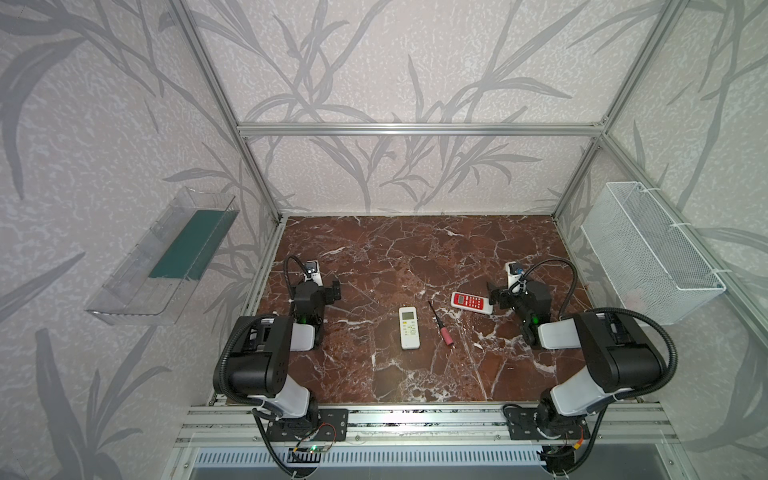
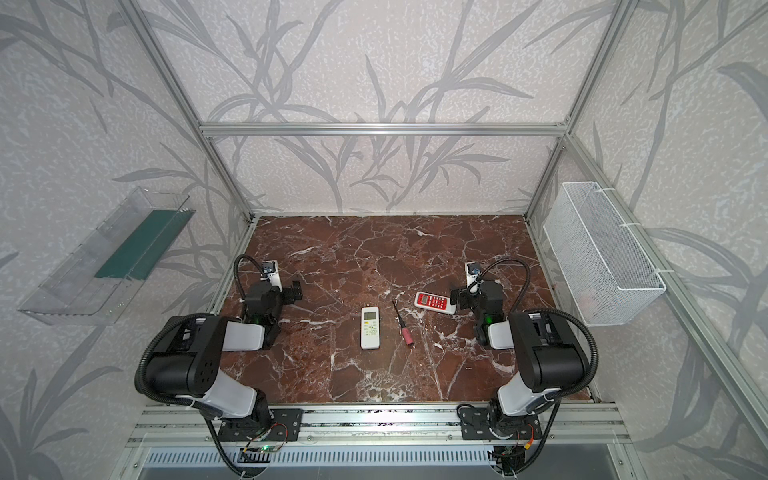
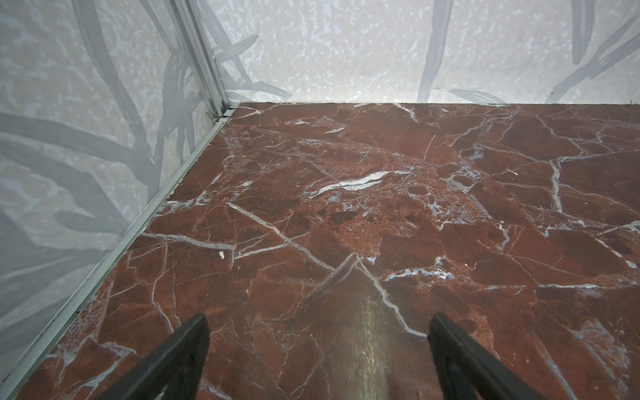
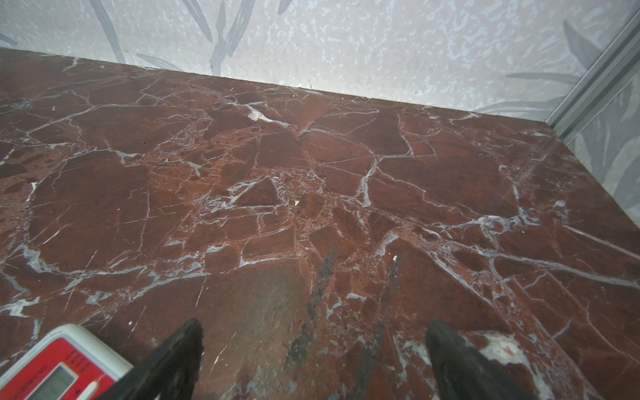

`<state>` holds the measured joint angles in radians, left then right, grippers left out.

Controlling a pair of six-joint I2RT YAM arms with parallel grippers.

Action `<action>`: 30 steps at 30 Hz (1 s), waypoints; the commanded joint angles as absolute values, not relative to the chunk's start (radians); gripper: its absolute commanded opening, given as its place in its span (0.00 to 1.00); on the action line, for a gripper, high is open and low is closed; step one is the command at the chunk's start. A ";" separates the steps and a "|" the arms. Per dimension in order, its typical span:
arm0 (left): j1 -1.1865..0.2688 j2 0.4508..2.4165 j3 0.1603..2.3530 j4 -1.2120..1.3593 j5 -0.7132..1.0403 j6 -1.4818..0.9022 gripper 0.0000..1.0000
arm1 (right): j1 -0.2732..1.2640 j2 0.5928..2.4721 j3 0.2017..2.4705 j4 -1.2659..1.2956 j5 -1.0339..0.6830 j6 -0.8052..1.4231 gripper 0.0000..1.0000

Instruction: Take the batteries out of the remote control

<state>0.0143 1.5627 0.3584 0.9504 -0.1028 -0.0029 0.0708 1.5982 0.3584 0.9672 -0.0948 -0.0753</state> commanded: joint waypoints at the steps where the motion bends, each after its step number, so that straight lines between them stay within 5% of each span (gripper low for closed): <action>1: 0.018 1.571 0.371 0.961 -0.109 -0.017 0.99 | 0.067 1.587 0.374 0.982 -0.086 -0.067 0.99; 18: -0.012 1.499 0.361 0.922 -0.171 0.003 0.99 | 0.067 1.522 0.360 0.955 -0.077 -0.064 0.99; 25: -0.063 1.353 0.653 0.177 -0.288 -0.156 0.99 | 0.073 1.323 0.451 0.584 -0.048 -0.011 0.99; 30: -0.191 1.347 0.771 -0.050 -0.422 -0.280 0.99 | 0.097 1.213 0.559 0.233 0.046 0.142 0.99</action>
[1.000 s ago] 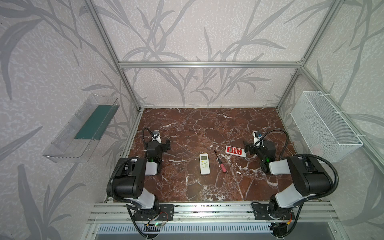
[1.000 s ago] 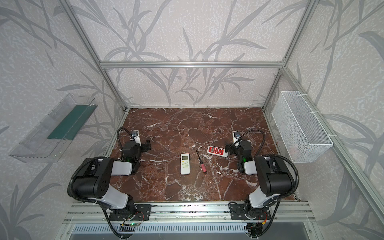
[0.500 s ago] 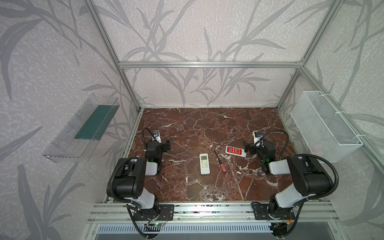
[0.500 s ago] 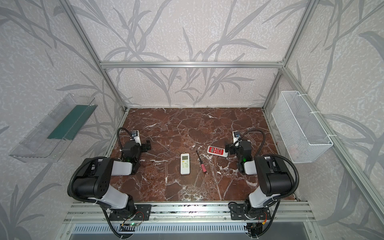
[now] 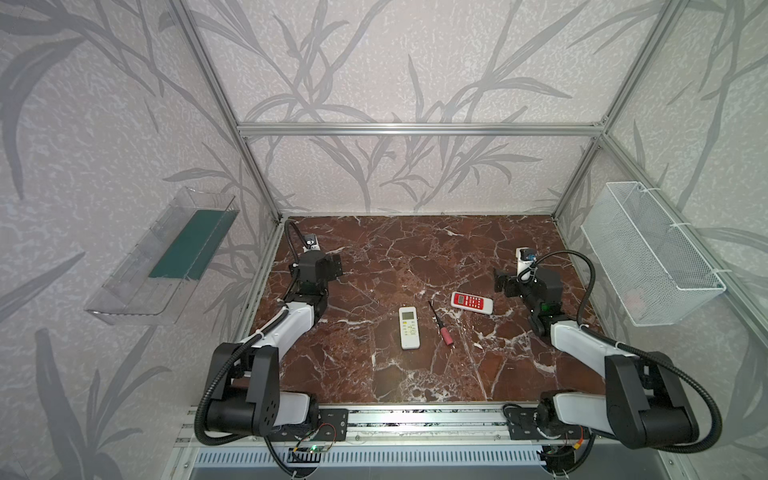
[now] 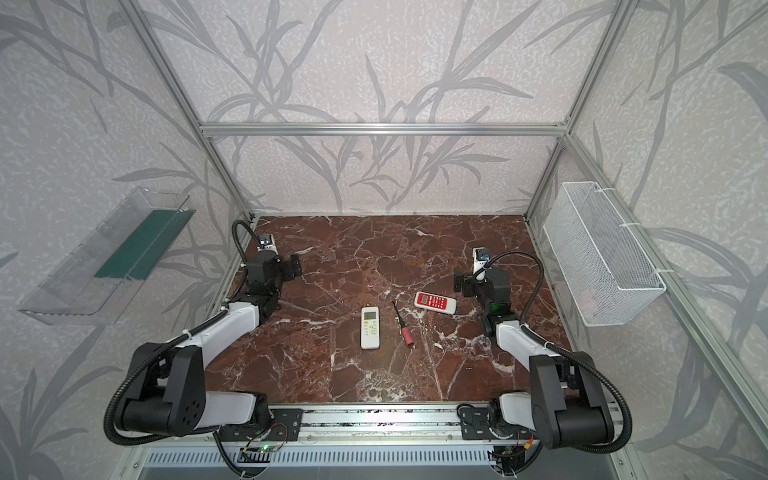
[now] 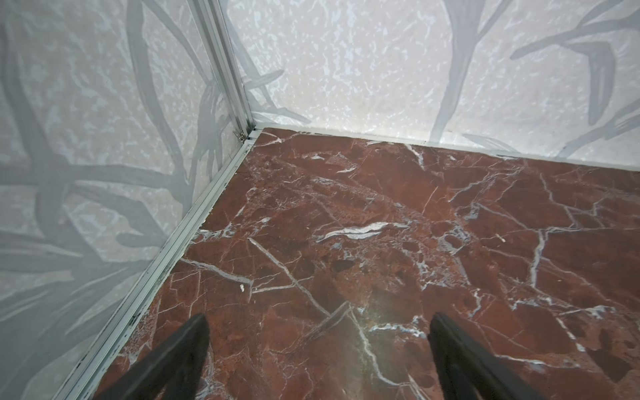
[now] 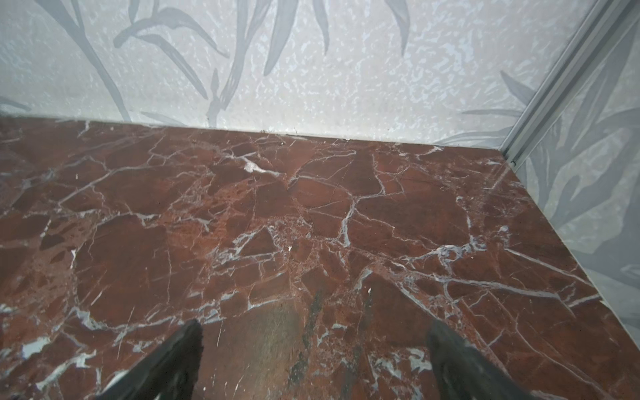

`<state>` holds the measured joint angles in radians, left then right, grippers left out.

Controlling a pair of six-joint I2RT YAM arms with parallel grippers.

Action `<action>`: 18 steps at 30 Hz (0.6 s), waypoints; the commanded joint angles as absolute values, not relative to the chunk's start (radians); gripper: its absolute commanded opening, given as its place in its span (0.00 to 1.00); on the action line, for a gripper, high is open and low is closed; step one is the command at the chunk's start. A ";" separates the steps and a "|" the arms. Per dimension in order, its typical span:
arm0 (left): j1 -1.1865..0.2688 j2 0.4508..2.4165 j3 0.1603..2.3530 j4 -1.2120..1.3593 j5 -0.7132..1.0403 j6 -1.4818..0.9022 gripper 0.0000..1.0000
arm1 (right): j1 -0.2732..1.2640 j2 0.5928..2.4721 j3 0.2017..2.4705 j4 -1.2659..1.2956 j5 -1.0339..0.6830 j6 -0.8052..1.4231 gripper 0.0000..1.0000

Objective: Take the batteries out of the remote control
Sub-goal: 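Reach the left gripper down and grasp the white remote's lower end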

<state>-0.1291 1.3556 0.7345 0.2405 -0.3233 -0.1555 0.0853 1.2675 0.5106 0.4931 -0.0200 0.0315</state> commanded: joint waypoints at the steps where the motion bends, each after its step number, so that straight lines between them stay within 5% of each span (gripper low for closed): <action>1: -0.219 1.349 0.799 -0.111 -0.418 -0.308 0.99 | 0.106 1.188 0.573 0.175 0.063 0.174 0.99; 18: -0.607 1.434 0.970 -0.605 -0.179 -0.757 0.99 | 0.378 0.862 0.598 -0.429 0.190 0.427 0.99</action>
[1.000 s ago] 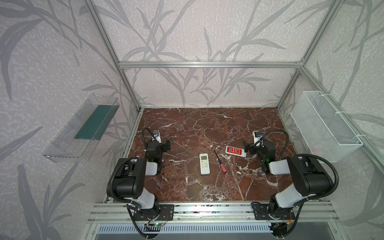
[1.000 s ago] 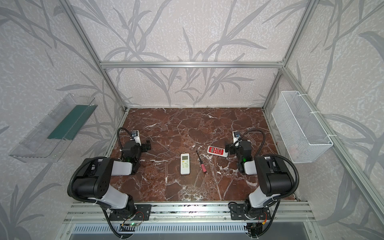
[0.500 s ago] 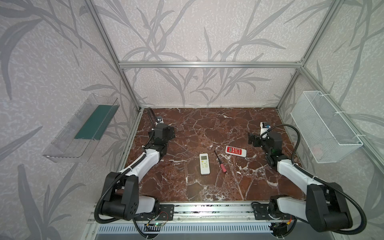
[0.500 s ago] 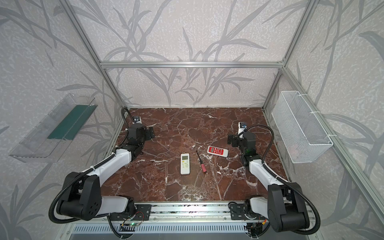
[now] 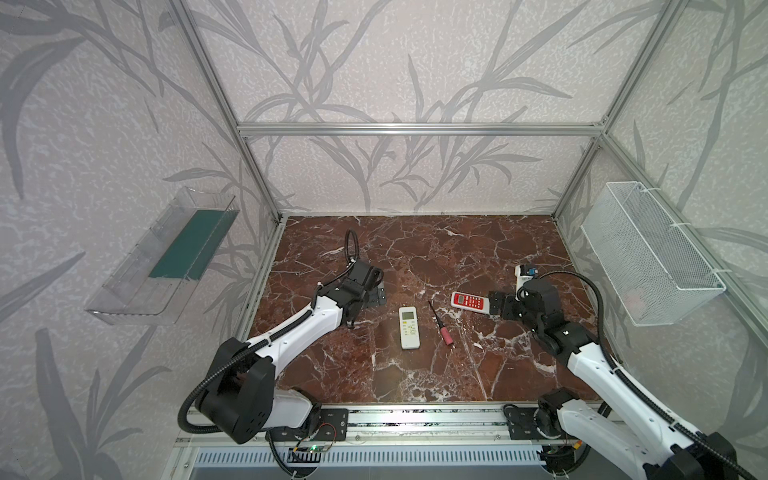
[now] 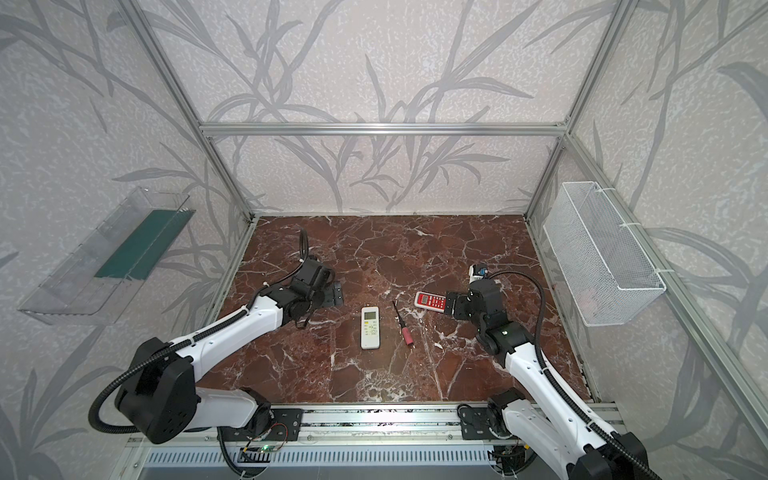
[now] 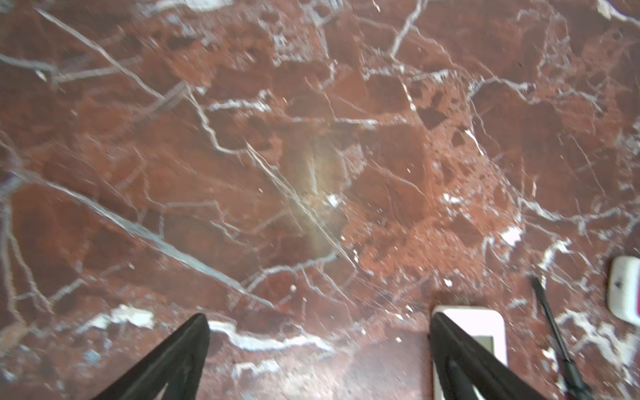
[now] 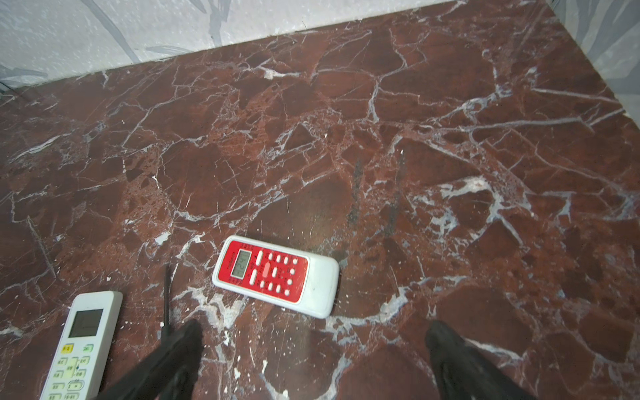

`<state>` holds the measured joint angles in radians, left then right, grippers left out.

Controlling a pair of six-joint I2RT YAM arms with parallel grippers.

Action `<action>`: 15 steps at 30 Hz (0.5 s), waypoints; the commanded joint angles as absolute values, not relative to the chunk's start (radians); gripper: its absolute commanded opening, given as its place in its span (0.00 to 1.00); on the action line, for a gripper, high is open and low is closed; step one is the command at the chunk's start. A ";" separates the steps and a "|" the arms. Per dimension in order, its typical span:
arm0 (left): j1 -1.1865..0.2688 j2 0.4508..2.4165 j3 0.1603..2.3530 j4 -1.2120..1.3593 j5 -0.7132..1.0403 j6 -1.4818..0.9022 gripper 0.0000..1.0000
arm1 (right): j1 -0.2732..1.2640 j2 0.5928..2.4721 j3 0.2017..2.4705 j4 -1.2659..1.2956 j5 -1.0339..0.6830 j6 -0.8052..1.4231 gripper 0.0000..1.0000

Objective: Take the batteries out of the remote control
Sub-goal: 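Reach the left gripper down and grasp the white remote's lower end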

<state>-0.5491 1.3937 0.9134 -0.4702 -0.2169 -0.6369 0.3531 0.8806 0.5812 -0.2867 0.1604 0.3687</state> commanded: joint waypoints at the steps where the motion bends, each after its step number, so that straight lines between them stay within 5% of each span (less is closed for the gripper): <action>1: -0.639 1.458 0.988 -0.629 -0.185 -0.774 0.99 | 0.391 0.859 0.600 -0.454 0.195 0.439 0.99; 15: -0.804 1.715 1.156 -0.660 -0.119 -0.879 0.99 | 0.497 0.806 0.595 -0.555 0.213 0.473 0.99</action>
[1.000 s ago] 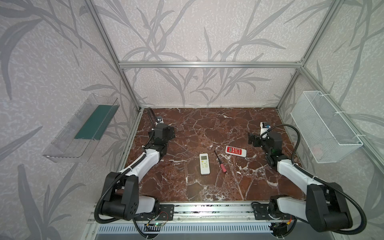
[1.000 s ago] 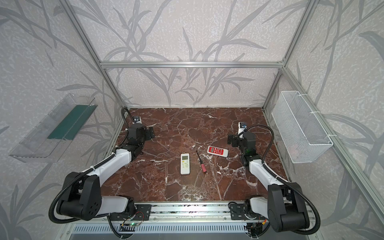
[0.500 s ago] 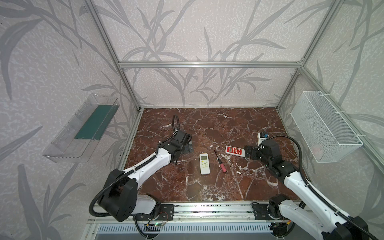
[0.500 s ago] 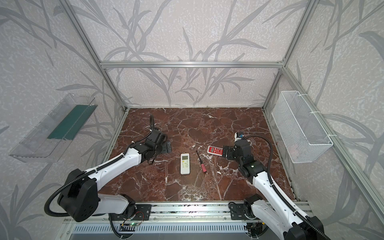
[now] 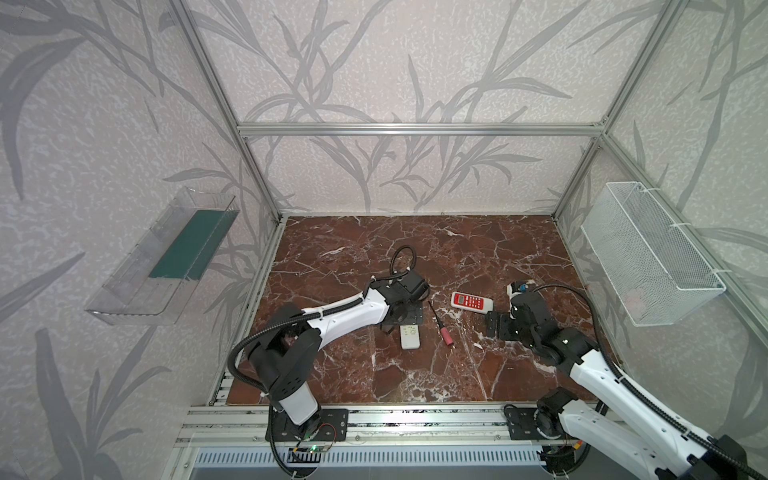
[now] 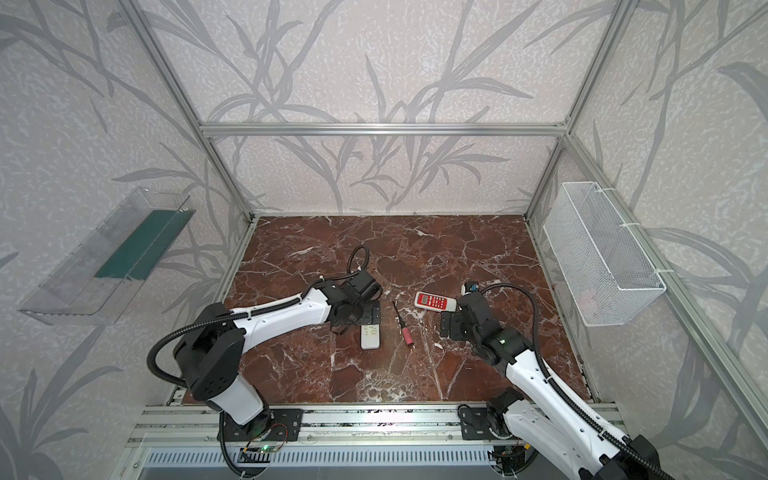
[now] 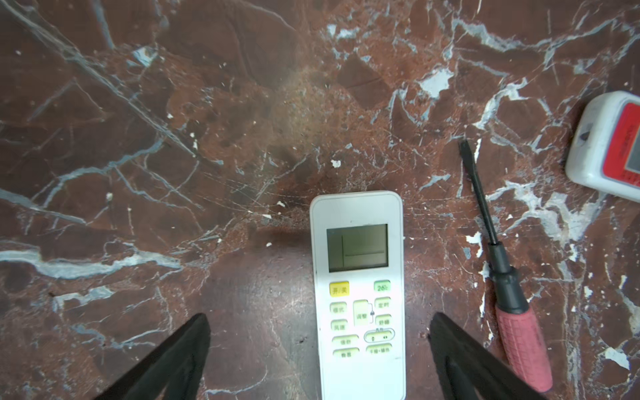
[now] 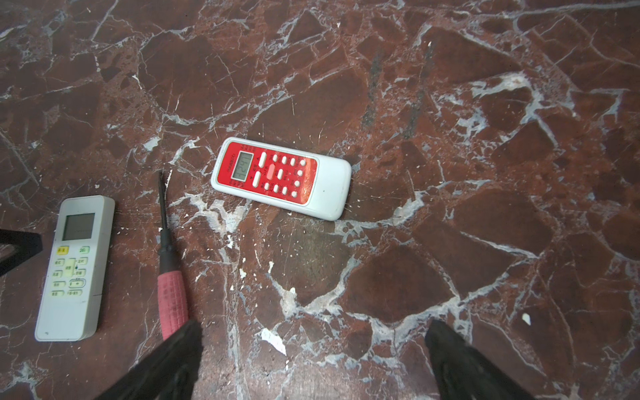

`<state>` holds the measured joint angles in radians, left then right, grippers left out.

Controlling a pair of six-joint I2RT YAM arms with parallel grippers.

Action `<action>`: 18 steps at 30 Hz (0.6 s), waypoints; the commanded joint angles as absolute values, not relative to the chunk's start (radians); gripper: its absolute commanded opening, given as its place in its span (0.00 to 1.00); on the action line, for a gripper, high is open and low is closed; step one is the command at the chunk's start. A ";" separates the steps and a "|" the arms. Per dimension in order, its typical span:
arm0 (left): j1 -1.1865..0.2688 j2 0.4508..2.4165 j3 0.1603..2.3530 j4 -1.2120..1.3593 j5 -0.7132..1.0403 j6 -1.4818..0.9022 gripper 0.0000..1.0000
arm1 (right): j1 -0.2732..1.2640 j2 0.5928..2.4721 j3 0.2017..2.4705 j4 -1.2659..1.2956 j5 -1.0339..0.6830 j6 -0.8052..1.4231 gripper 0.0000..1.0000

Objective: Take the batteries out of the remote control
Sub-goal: 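Reach the left gripper down and grasp the white remote's lower end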

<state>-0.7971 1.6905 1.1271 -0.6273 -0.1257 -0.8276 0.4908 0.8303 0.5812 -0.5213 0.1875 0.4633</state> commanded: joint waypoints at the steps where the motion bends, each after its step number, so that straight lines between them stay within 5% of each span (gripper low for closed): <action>1: -0.804 1.730 1.162 -0.654 -0.113 -0.883 0.99 | 0.496 0.801 0.593 -0.552 0.215 0.472 0.99; 13: -0.807 1.903 1.270 -0.670 -0.082 -0.887 0.98 | 0.498 0.820 0.571 -0.508 0.202 0.463 0.99; 18: -0.806 1.938 1.281 -0.675 -0.071 -0.889 0.84 | 0.499 0.834 0.568 -0.491 0.205 0.458 0.99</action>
